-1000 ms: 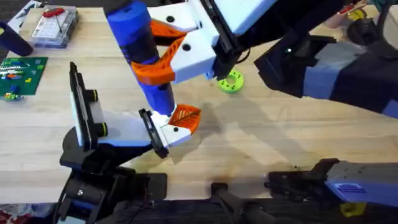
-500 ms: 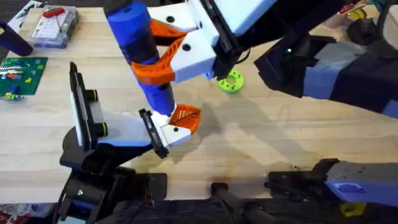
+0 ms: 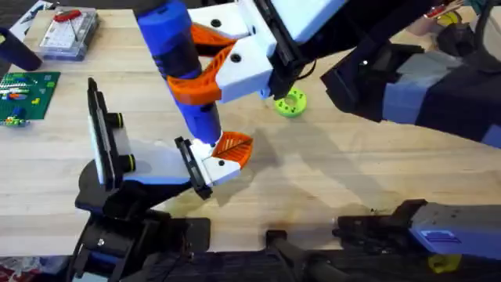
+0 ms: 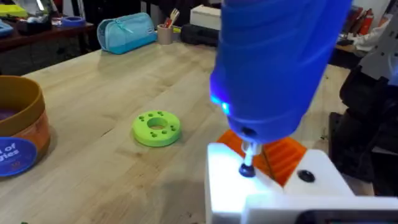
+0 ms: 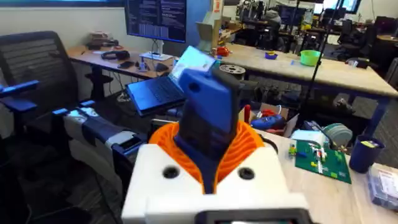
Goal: Pick up the gripper from the table and insert it into the empty holder that is missing its gripper. Then pick up a screw, insert it into the mounting hole, and use the screwdriver to tighten it. Finally, clean up the table by picking up the vegetable and placing it into the bucket.
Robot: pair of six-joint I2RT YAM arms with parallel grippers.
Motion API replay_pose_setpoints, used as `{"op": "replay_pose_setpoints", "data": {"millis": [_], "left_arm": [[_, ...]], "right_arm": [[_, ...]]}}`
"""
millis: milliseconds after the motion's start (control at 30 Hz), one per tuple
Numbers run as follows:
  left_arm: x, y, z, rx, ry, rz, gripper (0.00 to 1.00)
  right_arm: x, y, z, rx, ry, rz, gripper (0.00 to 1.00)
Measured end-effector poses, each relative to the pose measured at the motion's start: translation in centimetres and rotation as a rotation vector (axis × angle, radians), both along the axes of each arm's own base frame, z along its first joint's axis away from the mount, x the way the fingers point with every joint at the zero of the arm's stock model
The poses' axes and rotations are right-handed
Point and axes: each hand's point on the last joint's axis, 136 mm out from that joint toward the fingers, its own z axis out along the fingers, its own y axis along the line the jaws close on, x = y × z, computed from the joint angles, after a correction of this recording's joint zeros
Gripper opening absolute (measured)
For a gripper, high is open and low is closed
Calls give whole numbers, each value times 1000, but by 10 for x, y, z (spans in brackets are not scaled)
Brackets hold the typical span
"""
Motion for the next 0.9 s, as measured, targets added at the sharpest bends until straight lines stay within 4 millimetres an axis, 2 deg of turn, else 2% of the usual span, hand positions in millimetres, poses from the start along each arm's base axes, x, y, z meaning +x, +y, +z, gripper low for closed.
{"op": "replay_pose_setpoints", "data": {"millis": [900], "left_arm": [[0, 0, 0, 0, 0, 0, 22]], "right_arm": [[1, 0, -2, -8, 9, 0, 46]]}}
